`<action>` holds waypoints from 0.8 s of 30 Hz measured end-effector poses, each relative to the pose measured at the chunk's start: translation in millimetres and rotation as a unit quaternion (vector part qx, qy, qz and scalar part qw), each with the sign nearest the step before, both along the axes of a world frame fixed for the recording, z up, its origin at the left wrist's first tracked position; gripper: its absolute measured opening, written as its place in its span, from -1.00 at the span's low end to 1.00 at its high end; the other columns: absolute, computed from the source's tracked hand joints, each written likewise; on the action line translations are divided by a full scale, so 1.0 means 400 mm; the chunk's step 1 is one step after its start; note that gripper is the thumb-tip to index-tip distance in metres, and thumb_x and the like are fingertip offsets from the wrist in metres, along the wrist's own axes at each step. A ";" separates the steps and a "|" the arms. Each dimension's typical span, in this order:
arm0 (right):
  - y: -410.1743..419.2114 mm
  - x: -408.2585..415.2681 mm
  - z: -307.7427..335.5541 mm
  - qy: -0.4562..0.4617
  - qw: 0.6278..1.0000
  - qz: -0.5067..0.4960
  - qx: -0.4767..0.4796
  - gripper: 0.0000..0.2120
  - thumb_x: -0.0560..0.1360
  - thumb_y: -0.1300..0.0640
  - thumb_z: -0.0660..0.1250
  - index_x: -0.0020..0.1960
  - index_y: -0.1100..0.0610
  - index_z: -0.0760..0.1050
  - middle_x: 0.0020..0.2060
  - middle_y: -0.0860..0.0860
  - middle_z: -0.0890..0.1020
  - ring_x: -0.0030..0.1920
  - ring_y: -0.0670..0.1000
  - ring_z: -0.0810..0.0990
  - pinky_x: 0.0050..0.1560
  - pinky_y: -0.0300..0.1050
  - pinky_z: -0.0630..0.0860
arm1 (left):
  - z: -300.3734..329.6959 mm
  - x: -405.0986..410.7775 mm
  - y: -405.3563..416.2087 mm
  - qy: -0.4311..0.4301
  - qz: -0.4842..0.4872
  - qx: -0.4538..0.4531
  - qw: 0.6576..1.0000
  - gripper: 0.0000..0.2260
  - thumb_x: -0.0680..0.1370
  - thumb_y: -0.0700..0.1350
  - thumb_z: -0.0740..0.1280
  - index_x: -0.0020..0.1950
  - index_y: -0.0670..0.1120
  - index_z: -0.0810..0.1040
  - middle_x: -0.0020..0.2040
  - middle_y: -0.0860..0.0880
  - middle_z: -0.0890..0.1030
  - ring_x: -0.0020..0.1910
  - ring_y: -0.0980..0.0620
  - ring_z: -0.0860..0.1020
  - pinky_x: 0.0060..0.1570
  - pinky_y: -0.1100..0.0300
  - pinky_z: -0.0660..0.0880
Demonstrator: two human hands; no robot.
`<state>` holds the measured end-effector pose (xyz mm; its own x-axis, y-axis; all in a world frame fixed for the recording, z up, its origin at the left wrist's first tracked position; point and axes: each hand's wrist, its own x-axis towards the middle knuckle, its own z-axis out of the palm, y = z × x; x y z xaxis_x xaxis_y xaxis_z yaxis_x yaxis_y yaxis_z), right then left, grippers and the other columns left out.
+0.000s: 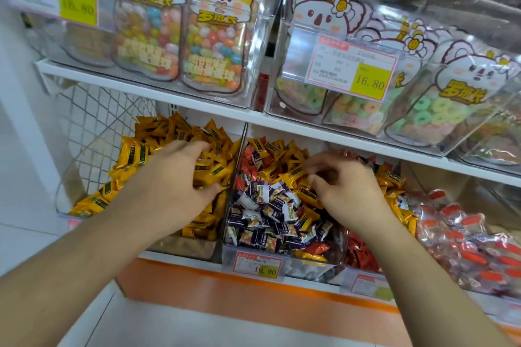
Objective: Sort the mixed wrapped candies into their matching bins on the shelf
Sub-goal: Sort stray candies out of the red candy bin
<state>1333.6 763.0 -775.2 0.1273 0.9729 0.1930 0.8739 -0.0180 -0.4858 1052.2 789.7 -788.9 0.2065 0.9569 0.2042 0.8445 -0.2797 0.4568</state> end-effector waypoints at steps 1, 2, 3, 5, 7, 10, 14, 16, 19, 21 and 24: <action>0.003 0.012 -0.011 -0.035 0.999 0.003 -0.019 -0.80 0.57 0.10 0.43 0.16 -0.11 0.63 0.01 -0.24 0.67 0.02 -0.13 0.64 0.13 -0.17 0.56 | -0.003 0.005 -0.003 -0.003 -0.015 -0.013 1.000 -0.36 0.56 0.18 0.41 0.59 0.14 0.28 0.51 0.12 0.37 0.45 0.05 0.39 0.33 0.11 0.42; 0.005 0.018 -0.019 -0.058 0.998 0.007 -0.039 -0.79 0.56 0.08 0.45 0.17 -0.11 0.63 0.05 -0.21 0.67 0.07 -0.09 0.64 0.17 -0.19 0.53 | -0.006 0.015 -0.010 -0.011 -0.037 -0.017 0.999 -0.36 0.57 0.20 0.39 0.60 0.16 0.26 0.53 0.14 0.33 0.48 0.07 0.36 0.38 0.12 0.38; 0.009 0.022 -0.027 -0.076 0.995 0.008 -0.058 -0.77 0.55 0.05 0.47 0.19 -0.11 0.62 0.10 -0.18 0.67 0.14 -0.06 0.63 0.23 -0.17 0.49 | -0.009 0.027 -0.016 -0.015 -0.060 -0.020 0.998 -0.37 0.58 0.22 0.36 0.60 0.17 0.24 0.55 0.17 0.31 0.50 0.09 0.33 0.42 0.13 0.34; 0.023 0.025 -0.047 -0.132 0.988 0.012 -0.076 -0.71 0.53 -0.04 0.49 0.23 -0.12 0.60 0.14 -0.17 0.67 0.24 -0.04 0.58 0.46 0.04 0.35 | -0.018 0.051 -0.028 -0.016 -0.096 -0.026 0.995 -0.39 0.60 0.24 0.31 0.61 0.18 0.22 0.57 0.20 0.27 0.53 0.11 0.30 0.46 0.13 0.30; 0.039 0.025 -0.069 -0.199 0.976 0.015 -0.085 -0.65 0.51 -0.09 0.48 0.28 -0.15 0.57 0.13 -0.17 0.66 0.32 -0.02 0.50 0.54 0.15 0.12 | -0.031 0.067 -0.031 -0.013 -0.115 -0.031 0.993 -0.40 0.61 0.25 0.29 0.61 0.17 0.22 0.55 0.22 0.24 0.49 0.12 0.33 0.44 0.15 0.34; 0.057 0.029 -0.085 -0.230 0.968 0.014 -0.096 -0.58 0.50 -0.07 0.49 0.33 -0.16 0.54 0.09 -0.14 0.65 0.37 -0.01 0.40 0.53 0.16 0.04 | -0.047 0.073 -0.024 -0.011 -0.117 -0.024 0.993 -0.42 0.61 0.27 0.27 0.59 0.17 0.24 0.50 0.24 0.24 0.43 0.13 0.38 0.36 0.17 0.42; 0.060 0.036 -0.093 -0.195 0.978 0.015 -0.070 -0.70 0.45 0.04 0.54 0.15 -0.15 0.61 -0.13 -0.23 0.63 0.20 -0.05 0.48 0.48 0.12 0.21 | -0.053 0.070 -0.015 -0.015 -0.116 -0.013 0.993 -0.47 0.60 0.25 0.29 0.54 0.15 0.32 0.45 0.25 0.29 0.40 0.16 0.38 0.32 0.22 0.41; 0.054 0.041 -0.091 -0.136 0.990 0.017 -0.043 -0.74 0.43 0.05 0.55 0.08 -0.15 0.62 -0.17 -0.26 0.60 0.05 -0.09 0.54 0.40 0.15 0.37 | -0.053 0.070 -0.013 -0.019 -0.114 -0.005 0.993 -0.50 0.60 0.24 0.30 0.52 0.15 0.36 0.43 0.25 0.33 0.39 0.17 0.39 0.32 0.24 0.40; 0.036 0.035 -0.064 -0.059 0.998 0.013 0.004 -0.75 0.46 0.08 0.55 0.10 -0.12 0.64 -0.14 -0.29 0.61 -0.06 -0.17 0.60 0.25 0.02 0.53 | -0.046 0.071 -0.014 -0.041 -0.103 0.017 0.994 -0.57 0.61 0.17 0.34 0.46 0.15 0.43 0.38 0.25 0.38 0.36 0.18 0.40 0.27 0.32 0.35; 0.017 0.015 -0.034 0.019 0.999 0.015 0.030 -0.76 0.48 0.09 0.55 0.10 -0.15 0.66 -0.13 -0.27 0.65 -0.05 -0.23 0.62 0.08 -0.14 0.58 | -0.036 0.076 -0.017 -0.066 -0.101 0.033 0.992 -0.62 0.61 0.10 0.38 0.42 0.17 0.48 0.31 0.27 0.42 0.27 0.25 0.45 0.21 0.38 0.34; -0.017 -0.048 0.008 0.161 0.983 0.088 0.020 -0.73 0.48 0.12 0.56 0.12 -0.15 0.68 -0.09 -0.18 0.71 0.01 -0.16 0.65 0.00 -0.13 0.64 | -0.016 0.087 -0.024 -0.172 -0.105 -0.018 0.979 -0.64 0.56 0.10 0.44 0.35 0.17 0.53 0.13 0.28 0.56 0.03 0.32 0.59 0.09 0.32 0.55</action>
<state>1314.3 756.3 -771.9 0.0188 0.9776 0.2097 0.6631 0.1448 -0.7344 1087.1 780.0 -795.3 0.3240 0.9086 0.2637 0.5642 -0.4093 0.7170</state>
